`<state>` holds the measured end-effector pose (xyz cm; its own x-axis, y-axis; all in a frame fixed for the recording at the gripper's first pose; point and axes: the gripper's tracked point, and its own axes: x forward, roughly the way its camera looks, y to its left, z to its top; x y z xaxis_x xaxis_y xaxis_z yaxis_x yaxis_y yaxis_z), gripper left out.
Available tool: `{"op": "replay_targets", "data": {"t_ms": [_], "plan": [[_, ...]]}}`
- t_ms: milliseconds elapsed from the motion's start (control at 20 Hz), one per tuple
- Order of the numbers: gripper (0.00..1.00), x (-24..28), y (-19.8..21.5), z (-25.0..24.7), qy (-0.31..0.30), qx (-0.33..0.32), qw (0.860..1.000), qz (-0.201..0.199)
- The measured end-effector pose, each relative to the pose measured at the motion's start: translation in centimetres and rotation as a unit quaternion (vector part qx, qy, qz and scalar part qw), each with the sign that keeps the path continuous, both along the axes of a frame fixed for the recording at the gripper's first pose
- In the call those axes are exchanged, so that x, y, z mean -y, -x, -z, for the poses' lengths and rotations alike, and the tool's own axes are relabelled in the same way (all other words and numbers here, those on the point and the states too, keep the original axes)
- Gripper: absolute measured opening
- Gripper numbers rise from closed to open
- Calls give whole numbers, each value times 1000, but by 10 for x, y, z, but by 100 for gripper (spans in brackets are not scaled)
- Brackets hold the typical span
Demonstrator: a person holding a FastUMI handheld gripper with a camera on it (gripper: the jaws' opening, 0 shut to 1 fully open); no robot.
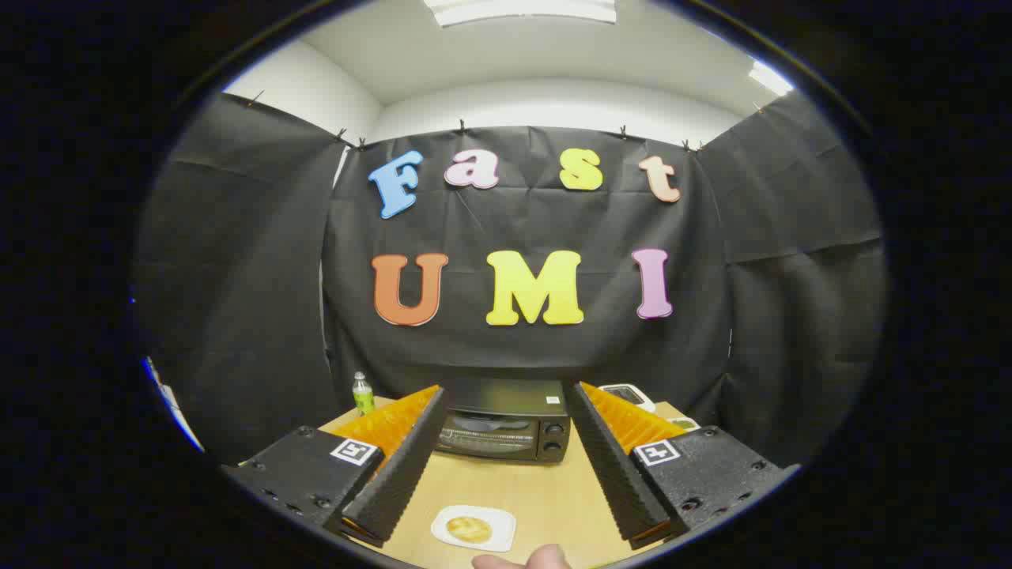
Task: Open the toaster oven, put the food inside, and close the toaster oven door.
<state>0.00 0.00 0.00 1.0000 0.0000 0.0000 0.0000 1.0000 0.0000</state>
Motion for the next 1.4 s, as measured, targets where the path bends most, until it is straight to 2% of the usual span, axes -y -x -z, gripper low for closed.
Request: {"op": "replay_targets", "data": {"t_ms": [1400], "plan": [[100, -2, -12, 2, 27, 9, 999, 19]]}}
